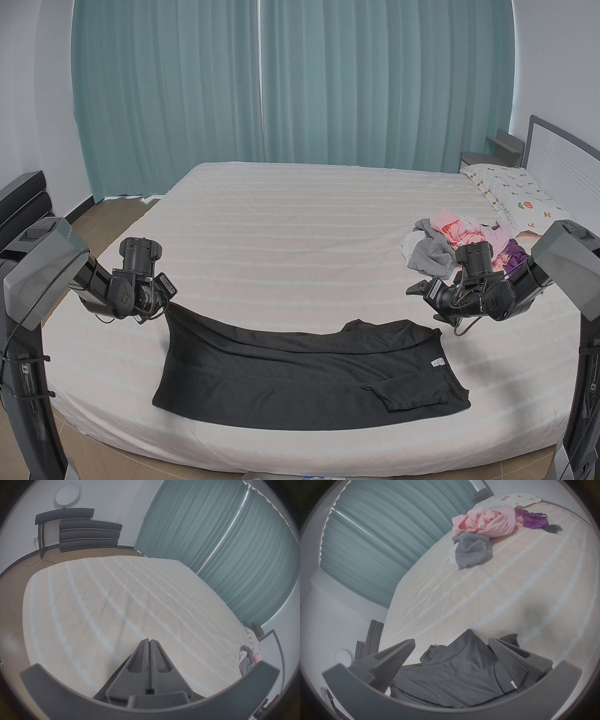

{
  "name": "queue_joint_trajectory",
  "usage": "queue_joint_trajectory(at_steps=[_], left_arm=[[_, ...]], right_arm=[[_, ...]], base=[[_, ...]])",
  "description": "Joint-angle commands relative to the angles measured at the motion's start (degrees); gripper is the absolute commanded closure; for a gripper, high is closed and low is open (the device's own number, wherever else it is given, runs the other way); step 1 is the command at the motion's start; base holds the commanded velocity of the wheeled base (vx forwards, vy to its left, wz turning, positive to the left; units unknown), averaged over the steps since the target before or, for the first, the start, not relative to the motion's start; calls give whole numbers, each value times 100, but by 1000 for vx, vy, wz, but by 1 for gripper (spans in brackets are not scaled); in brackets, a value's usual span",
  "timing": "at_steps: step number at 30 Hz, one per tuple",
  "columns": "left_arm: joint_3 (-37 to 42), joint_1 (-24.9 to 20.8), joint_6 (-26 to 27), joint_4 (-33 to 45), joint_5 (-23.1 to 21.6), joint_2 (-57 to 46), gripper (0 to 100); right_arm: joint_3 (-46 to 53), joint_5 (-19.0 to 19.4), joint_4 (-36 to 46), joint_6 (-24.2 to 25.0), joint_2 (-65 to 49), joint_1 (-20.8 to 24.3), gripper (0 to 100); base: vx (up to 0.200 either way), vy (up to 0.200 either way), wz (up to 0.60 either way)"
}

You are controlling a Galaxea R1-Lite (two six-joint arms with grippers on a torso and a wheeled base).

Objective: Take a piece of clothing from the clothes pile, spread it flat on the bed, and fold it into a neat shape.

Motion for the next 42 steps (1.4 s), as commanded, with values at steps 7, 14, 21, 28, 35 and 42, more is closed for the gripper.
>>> queue_joint_trajectory(at_steps=[7,14,21,28,35,42], left_arm=[[269,-34,-42,14,-9,-24,100],[295,-43,-42,14,-9,-33,100],[304,-34,-42,23,-9,-33,100],[348,-34,-33,23,-9,-33,100],[356,-34,-24,85,-1,-86,100],[356,-17,-15,146,-1,-217,100]], right_arm=[[-1603,243,1027,-629,1155,11,0],[-2042,234,1335,-796,1568,-6,0],[-2201,243,1335,-892,1726,-6,100],[-2209,252,1335,-901,1647,-68,100],[-2148,269,1335,-875,1428,-121,100],[-1673,568,1326,-734,777,-279,100]], base=[[0,0,0],[0,0,0],[0,0,0],[0,0,0],[0,0,0],[0,0,0]])
